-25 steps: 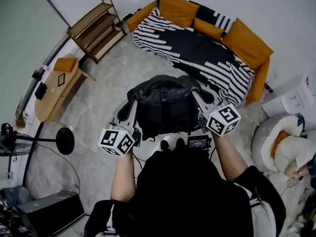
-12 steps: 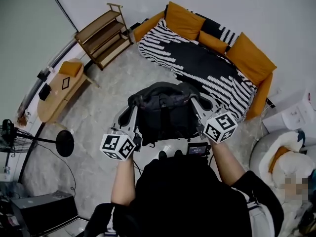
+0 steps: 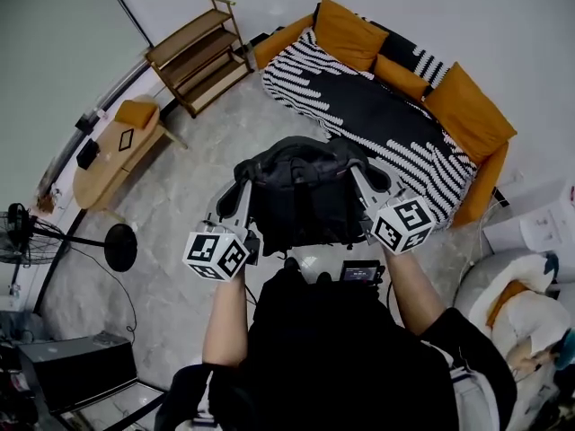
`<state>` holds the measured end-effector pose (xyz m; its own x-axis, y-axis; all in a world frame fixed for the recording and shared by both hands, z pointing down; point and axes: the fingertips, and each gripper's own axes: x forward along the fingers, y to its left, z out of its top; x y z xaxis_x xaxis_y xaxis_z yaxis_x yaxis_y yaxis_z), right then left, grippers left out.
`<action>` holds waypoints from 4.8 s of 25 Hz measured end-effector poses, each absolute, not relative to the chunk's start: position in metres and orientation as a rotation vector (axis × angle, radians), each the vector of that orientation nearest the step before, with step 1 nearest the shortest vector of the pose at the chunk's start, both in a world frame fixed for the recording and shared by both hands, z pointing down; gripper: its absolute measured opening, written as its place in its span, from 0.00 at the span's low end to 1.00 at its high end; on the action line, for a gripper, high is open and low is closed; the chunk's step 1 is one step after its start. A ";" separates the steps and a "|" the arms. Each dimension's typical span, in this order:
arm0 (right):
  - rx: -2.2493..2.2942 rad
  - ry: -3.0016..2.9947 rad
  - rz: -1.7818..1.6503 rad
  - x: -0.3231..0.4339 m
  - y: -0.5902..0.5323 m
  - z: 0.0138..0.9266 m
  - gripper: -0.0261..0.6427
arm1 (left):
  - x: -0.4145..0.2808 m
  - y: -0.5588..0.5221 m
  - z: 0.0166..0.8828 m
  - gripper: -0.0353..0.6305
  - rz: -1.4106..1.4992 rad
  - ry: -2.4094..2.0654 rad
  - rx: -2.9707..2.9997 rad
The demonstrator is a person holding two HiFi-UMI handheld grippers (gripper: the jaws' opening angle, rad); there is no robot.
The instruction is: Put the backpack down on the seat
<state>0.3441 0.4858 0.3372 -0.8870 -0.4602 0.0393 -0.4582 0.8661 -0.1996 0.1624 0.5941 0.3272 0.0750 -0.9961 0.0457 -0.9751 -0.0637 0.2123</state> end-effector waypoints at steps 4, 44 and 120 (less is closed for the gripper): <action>-0.735 3.018 -0.368 0.337 0.472 0.342 0.11 | 0.154 0.580 0.332 0.12 -0.157 -2.003 2.149; -0.805 2.951 -0.472 0.115 0.199 0.341 0.11 | -0.073 0.299 0.329 0.12 -0.263 -1.820 2.272; -1.258 2.766 -0.676 -0.053 -0.301 0.403 0.11 | -0.263 -0.286 0.393 0.12 -0.133 -1.186 2.451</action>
<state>-0.0533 -0.3012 0.4034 -0.6728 -0.7244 0.1501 -0.7119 0.5789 -0.3975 -0.2629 -0.2861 0.3926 0.6332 -0.7686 0.0918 -0.7292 -0.5525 0.4036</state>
